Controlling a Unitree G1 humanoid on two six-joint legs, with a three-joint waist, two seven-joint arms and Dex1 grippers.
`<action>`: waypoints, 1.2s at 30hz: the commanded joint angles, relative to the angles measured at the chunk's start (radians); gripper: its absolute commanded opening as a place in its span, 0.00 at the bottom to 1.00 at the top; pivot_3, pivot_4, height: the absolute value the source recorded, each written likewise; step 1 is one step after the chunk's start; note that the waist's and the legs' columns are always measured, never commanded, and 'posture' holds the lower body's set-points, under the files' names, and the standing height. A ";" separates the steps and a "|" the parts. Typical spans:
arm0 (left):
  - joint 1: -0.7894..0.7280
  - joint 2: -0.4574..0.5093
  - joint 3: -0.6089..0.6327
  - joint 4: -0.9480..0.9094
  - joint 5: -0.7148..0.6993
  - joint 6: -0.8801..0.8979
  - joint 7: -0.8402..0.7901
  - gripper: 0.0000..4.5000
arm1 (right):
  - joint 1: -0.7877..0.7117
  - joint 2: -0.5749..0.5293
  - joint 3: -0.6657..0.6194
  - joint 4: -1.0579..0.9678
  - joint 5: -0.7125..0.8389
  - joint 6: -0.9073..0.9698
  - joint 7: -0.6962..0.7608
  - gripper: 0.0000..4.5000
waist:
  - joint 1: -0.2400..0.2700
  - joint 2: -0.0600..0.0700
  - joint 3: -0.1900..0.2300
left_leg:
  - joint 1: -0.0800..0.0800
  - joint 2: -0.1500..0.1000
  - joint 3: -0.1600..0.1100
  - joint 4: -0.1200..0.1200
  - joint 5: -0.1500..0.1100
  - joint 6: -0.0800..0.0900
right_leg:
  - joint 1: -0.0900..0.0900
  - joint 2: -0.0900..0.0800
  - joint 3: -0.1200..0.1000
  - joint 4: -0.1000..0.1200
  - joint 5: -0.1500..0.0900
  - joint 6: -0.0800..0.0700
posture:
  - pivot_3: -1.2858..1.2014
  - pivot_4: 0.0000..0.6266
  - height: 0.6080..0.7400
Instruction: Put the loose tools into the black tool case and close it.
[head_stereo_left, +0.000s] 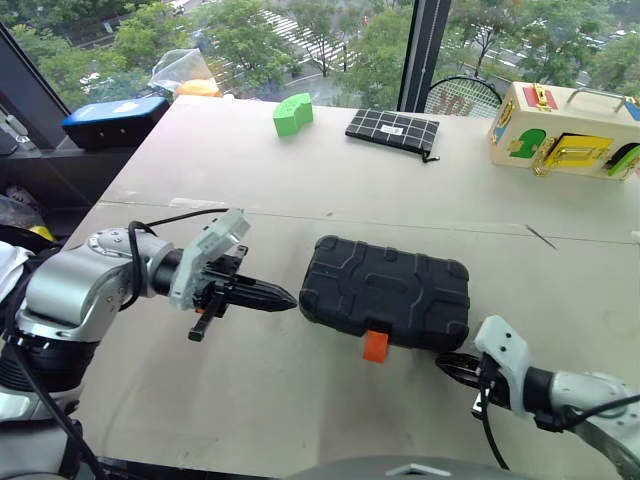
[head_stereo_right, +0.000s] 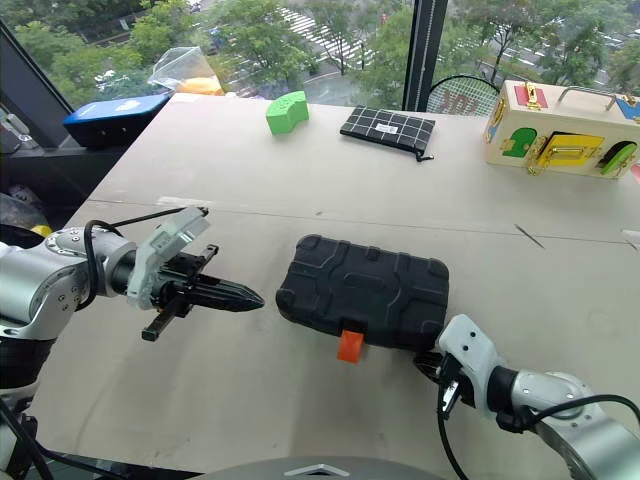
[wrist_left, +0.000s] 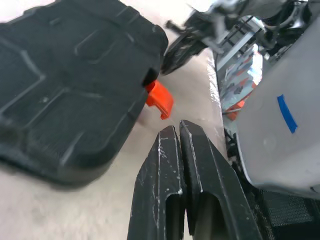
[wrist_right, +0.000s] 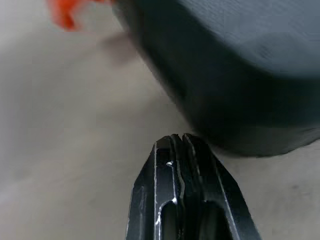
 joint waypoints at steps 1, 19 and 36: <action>0.002 -0.041 0.027 -0.029 0.001 -0.043 0.064 0.02 | -0.160 0.123 -0.115 0.084 0.017 0.012 -0.140 0.00 | -0.013 0.000 0.001 | 0.001 0.000 0.001 0.000 0.000 0.000 | 0.000 0.000 0.001 0.000 0.000 0.000 | 0.52 0.24 1.00; -0.226 -0.366 -0.334 0.289 0.441 -0.325 0.306 0.02 | -0.293 0.075 -0.233 0.091 0.230 0.122 -0.022 0.00 | 0.007 0.003 0.000 | -0.001 -0.003 -0.003 -0.001 -0.002 0.003 | 0.000 0.001 0.003 0.001 0.001 0.001 | 0.52 0.24 1.00; -0.218 -0.368 -0.346 0.343 0.504 -0.407 0.269 0.02 | -0.493 0.174 0.065 0.295 0.076 0.104 -0.123 0.00 | -0.004 0.005 -0.006 | 0.001 -0.002 -0.005 0.004 -0.001 0.003 | 0.004 0.002 0.002 0.001 0.000 0.001 | 0.52 0.24 1.00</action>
